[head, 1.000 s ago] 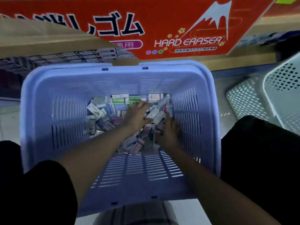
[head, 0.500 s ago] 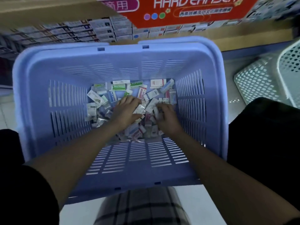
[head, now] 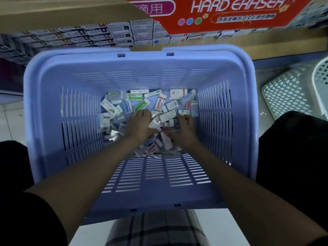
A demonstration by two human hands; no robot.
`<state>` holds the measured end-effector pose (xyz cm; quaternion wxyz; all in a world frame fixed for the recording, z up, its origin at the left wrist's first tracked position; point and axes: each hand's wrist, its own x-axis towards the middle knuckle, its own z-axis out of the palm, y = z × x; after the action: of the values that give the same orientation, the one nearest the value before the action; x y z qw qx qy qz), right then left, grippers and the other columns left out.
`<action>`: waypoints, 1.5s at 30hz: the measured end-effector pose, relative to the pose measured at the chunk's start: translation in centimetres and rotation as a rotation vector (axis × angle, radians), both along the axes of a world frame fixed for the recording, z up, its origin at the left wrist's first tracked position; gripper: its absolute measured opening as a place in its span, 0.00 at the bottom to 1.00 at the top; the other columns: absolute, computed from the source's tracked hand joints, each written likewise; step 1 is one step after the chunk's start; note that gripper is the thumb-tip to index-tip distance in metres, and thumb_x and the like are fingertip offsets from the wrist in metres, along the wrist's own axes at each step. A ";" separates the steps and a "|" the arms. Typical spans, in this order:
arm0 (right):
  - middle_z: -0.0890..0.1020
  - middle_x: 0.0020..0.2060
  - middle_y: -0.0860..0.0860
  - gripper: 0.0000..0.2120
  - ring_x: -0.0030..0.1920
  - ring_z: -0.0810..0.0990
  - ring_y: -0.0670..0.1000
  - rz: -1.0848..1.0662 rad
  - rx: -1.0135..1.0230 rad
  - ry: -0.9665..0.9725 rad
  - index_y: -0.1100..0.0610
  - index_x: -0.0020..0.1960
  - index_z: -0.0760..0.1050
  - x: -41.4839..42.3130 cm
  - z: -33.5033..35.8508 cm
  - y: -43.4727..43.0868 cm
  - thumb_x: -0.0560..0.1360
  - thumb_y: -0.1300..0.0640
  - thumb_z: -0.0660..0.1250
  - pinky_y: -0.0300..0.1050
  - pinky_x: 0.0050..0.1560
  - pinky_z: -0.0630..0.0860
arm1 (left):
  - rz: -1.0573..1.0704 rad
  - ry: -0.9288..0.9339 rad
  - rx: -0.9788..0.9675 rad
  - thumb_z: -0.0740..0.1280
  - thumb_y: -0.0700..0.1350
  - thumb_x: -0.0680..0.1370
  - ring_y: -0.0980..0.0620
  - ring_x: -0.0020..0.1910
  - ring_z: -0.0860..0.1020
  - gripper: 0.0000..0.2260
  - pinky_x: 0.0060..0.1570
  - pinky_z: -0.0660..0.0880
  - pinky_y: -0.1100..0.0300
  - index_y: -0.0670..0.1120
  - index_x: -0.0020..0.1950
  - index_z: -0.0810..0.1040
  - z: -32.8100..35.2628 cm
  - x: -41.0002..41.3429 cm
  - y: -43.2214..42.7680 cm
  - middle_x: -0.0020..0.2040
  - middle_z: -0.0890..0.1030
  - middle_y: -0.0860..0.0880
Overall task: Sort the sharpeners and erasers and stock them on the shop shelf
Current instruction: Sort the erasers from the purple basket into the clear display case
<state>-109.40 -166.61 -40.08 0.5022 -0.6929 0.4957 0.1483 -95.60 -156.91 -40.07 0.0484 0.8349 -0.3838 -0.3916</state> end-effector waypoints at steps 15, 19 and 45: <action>0.77 0.45 0.56 0.06 0.46 0.78 0.55 -0.443 0.283 -0.088 0.59 0.50 0.77 0.4 1.4 0.6 0.75 0.57 0.68 0.52 0.48 0.77 | 0.501 0.334 -0.209 0.65 0.38 0.78 0.50 0.49 0.73 0.10 0.45 0.67 0.61 0.40 0.57 0.68 1.2 0.2 1.5 0.50 0.74 0.44; 0.79 0.42 0.53 0.20 0.43 0.80 0.52 -0.450 0.303 -0.052 0.56 0.54 0.73 1.4 4.3 -0.4 0.73 0.41 0.67 0.49 0.44 0.78 | 0.509 0.500 -0.274 0.65 0.42 0.79 0.49 0.42 0.76 0.09 0.41 0.72 0.58 0.46 0.55 0.67 4.2 0.1 1.1 0.46 0.77 0.46; 0.80 0.48 0.45 0.11 0.47 0.79 0.46 0.370 -0.099 -0.636 0.52 0.55 0.73 8.3 36.7 0.0 0.74 0.59 0.69 0.41 0.47 0.76 | 0.568 0.721 -0.846 0.67 0.42 0.76 0.56 0.42 0.81 0.06 0.42 0.80 0.59 0.51 0.51 0.75 35.7 7.3 3.2 0.44 0.81 0.54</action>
<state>-101.11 -166.60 -3.41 0.5616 -0.8057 0.1880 -0.0104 -88.33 -153.68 -4.35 0.6037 0.6280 -0.2284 -0.4348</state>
